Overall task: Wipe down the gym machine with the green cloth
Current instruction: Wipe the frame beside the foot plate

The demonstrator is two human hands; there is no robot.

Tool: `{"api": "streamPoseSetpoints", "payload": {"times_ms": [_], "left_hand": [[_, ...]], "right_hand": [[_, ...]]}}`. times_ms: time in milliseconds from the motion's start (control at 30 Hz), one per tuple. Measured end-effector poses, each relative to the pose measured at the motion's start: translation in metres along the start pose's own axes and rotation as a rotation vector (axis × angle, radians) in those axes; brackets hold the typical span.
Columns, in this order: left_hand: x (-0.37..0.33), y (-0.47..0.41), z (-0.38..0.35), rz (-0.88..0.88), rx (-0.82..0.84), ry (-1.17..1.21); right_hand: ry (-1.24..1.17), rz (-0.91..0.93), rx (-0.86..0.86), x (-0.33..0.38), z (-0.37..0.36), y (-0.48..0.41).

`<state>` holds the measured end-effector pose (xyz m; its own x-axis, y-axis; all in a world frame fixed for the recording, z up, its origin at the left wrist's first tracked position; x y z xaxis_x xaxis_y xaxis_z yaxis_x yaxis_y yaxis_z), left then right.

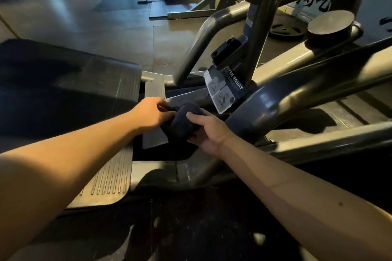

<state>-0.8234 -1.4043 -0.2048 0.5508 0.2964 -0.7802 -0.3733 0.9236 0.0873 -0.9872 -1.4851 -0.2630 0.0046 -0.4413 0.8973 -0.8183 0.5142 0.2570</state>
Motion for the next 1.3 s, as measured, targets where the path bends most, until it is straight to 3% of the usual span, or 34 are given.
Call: {"api": "streamPoseSetpoints", "payload": {"times_ms": [233,433,500,533,600,700,900,1000,1067,1167,1233,1300], "left_hand": [[0.038,-0.046,-0.001,0.028,-0.036,0.001],[0.095,-0.093,-0.011,0.261,-0.083,-0.107],[0.117,-0.111,-0.014,0.342,0.020,-0.234],[0.129,-0.127,-0.014,0.379,-0.019,-0.161],[0.142,-0.143,-0.014,0.337,-0.028,-0.248],[0.171,-0.149,-0.011,0.339,0.010,-0.185],[0.188,-0.152,-0.006,0.248,0.191,-0.313],[0.195,-0.156,-0.002,0.186,0.290,-0.373],[0.196,-0.158,0.001,0.169,0.318,-0.375],[0.196,-0.159,0.000,0.153,0.309,-0.397],[0.200,-0.161,-0.001,0.139,0.320,-0.372],[0.204,-0.159,0.000,0.126,0.313,-0.338]], "right_hand": [[0.083,-0.042,-0.295,-0.012,0.016,-0.052],[0.363,-0.144,-0.603,-0.020,0.040,-0.095],[0.419,-0.139,-0.682,-0.016,0.043,-0.106],[0.444,-0.125,-0.708,-0.015,0.045,-0.115],[0.506,-0.089,-0.754,-0.012,0.048,-0.131],[0.757,-0.050,-0.801,-0.004,0.050,-0.155],[1.576,0.042,-0.747,0.010,0.070,-0.228],[1.722,-0.069,-0.684,-0.008,0.066,-0.256],[1.759,0.011,-0.620,-0.027,0.038,-0.271],[1.849,0.150,-0.335,-0.049,0.000,-0.281],[1.854,0.149,-0.225,-0.039,0.014,-0.279],[1.855,0.106,-0.264,-0.017,0.046,-0.279]]}}
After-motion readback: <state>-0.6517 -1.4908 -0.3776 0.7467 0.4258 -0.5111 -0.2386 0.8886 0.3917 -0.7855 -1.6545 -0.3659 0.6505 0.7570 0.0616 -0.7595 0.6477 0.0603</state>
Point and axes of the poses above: each hand's wrist, its own y-axis away from the middle knuckle, its own z-axis out of the back of the hand, x = y × z, the point moved 2 cm from there along -y, towards the middle knuckle, and after that the axes turned 15 degrees about y, right-handed, at the moved point
